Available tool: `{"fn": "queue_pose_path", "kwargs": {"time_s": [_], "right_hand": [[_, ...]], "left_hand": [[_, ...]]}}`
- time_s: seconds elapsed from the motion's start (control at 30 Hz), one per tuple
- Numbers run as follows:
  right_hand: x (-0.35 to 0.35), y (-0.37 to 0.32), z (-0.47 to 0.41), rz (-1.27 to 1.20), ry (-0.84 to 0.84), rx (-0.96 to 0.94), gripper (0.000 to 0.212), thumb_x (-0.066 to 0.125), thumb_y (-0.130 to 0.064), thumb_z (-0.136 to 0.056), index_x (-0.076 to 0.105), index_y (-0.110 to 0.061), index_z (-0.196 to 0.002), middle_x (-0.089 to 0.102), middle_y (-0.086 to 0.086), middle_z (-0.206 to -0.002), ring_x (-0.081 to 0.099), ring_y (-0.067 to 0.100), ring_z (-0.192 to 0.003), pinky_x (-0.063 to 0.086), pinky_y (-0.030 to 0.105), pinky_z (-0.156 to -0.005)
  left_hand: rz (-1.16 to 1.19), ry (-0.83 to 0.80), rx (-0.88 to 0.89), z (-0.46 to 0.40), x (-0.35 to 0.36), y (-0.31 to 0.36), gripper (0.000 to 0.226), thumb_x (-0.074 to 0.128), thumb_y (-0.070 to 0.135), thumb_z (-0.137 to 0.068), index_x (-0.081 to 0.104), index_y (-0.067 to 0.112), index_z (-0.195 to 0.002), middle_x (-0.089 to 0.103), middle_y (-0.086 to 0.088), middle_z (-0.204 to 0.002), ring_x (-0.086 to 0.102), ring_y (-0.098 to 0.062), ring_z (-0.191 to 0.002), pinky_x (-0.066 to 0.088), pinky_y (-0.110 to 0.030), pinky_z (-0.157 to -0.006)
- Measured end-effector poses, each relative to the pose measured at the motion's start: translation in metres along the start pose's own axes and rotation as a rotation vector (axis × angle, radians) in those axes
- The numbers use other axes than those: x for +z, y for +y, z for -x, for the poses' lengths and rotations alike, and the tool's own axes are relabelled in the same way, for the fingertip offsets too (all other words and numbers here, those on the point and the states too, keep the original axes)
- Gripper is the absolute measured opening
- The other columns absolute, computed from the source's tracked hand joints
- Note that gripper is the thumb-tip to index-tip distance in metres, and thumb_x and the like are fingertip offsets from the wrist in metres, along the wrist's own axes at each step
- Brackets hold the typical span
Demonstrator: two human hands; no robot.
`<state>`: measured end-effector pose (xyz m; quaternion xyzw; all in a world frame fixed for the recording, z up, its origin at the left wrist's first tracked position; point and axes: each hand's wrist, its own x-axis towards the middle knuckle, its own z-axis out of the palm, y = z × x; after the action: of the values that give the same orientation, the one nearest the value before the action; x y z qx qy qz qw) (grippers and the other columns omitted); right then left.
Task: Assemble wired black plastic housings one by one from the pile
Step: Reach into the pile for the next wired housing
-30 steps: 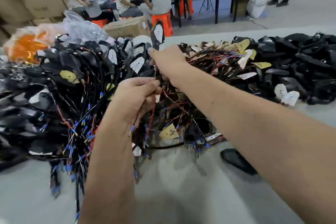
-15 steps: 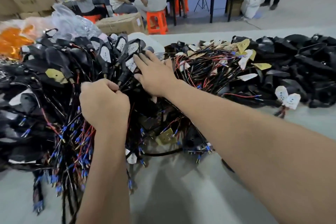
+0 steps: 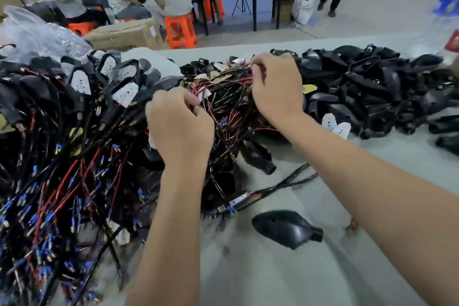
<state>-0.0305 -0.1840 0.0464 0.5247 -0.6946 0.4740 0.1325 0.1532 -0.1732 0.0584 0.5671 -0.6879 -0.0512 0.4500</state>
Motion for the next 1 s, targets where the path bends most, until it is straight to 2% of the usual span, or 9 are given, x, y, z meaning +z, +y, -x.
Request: {"fn": "queue_pose_path", "kwargs": {"time_s": [0.07,0.1,0.2,0.27,0.4,0.53,0.7,0.9,1.0], "right_hand": [[-0.012,0.03,-0.005,0.14,0.032,0.116,0.024,0.048,-0.02,-0.101,0.069,-0.011,-0.109,0.072,0.009,-0.103,0.052,0.033,-0.11,0.042,0.04,-0.088],[-0.016,0.044,-0.007,0.213,-0.033,0.159,0.026,0.047,-0.023,-0.102,0.068,-0.011,-0.113,0.071,0.012,-0.109,0.051,0.035,-0.114,0.043,0.043,-0.092],[-0.021,0.069,0.002,0.405,-0.431,0.137,0.037,0.053,-0.039,-0.102,0.058,-0.015,-0.13,0.061,0.013,-0.131,0.044,0.038,-0.128,0.042,0.049,-0.098],[-0.022,0.078,0.008,0.444,-0.555,0.085,0.043,0.06,-0.046,-0.099,0.055,-0.022,-0.134,0.058,0.007,-0.138,0.039,0.034,-0.135,0.037,0.051,-0.103],[-0.028,0.086,0.006,0.322,-0.413,0.145,0.039,0.078,-0.039,-0.088,0.066,-0.027,-0.123,0.063,-0.001,-0.127,0.04,0.031,-0.129,0.034,0.052,-0.102],[-0.023,0.076,0.008,0.383,-0.389,0.066,0.053,0.078,-0.03,-0.086,0.054,-0.025,-0.132,0.063,0.001,-0.124,0.042,0.031,-0.125,0.033,0.049,-0.096],[-0.024,0.071,0.009,0.425,-0.357,-0.035,0.026,0.074,-0.023,-0.088,0.072,-0.032,-0.113,0.059,0.004,-0.113,0.041,0.031,-0.119,0.032,0.043,-0.091],[-0.043,0.075,0.017,0.214,-0.197,-0.136,0.012,0.081,-0.018,-0.083,0.078,-0.018,-0.095,0.054,0.005,-0.098,0.048,0.026,-0.101,0.048,0.04,-0.078],[-0.054,0.077,0.023,0.118,-0.137,-0.121,0.014,0.083,-0.019,-0.081,0.075,-0.016,-0.092,0.053,0.001,-0.097,0.052,0.021,-0.091,0.05,0.04,-0.071]], "left_hand": [[0.059,-0.134,0.065,0.006,0.021,0.018,0.017,0.063,0.007,-0.083,0.076,0.015,-0.091,0.071,-0.004,-0.094,0.062,-0.026,-0.096,0.046,-0.033,-0.088],[0.051,-0.208,0.098,0.009,0.032,0.024,0.013,0.065,0.01,-0.085,0.076,0.015,-0.092,0.071,-0.004,-0.093,0.063,-0.026,-0.095,0.047,-0.035,-0.09],[-0.084,-0.395,0.104,0.017,0.06,0.035,0.024,0.071,0.031,-0.09,0.072,0.018,-0.11,0.065,-0.008,-0.112,0.06,-0.031,-0.108,0.048,-0.039,-0.095],[-0.131,-0.378,0.083,0.018,0.071,0.035,0.024,0.071,0.029,-0.091,0.07,0.021,-0.113,0.06,-0.009,-0.117,0.057,-0.033,-0.111,0.046,-0.038,-0.088],[-0.085,-0.357,0.043,0.019,0.076,0.031,0.009,0.067,0.018,-0.093,0.071,0.018,-0.101,0.069,-0.005,-0.105,0.061,-0.03,-0.106,0.05,-0.042,-0.089],[-0.081,-0.37,0.022,0.02,0.074,0.034,0.01,0.066,0.019,-0.093,0.067,0.015,-0.102,0.07,-0.006,-0.101,0.059,-0.032,-0.107,0.051,-0.044,-0.09],[-0.149,-0.342,0.095,0.026,0.076,0.042,0.026,0.071,0.028,-0.09,0.062,0.025,-0.115,0.063,-0.006,-0.107,0.049,-0.032,-0.11,0.033,-0.033,-0.079],[-0.149,-0.345,0.131,0.027,0.079,0.049,0.015,0.072,0.037,-0.093,0.067,0.026,-0.102,0.047,-0.002,-0.099,0.045,-0.031,-0.11,0.024,-0.028,-0.08],[-0.037,-0.325,0.19,0.026,0.08,0.056,0.009,0.072,0.028,-0.093,0.068,0.02,-0.095,0.056,-0.003,-0.098,0.047,-0.029,-0.106,0.026,-0.026,-0.08]]}}
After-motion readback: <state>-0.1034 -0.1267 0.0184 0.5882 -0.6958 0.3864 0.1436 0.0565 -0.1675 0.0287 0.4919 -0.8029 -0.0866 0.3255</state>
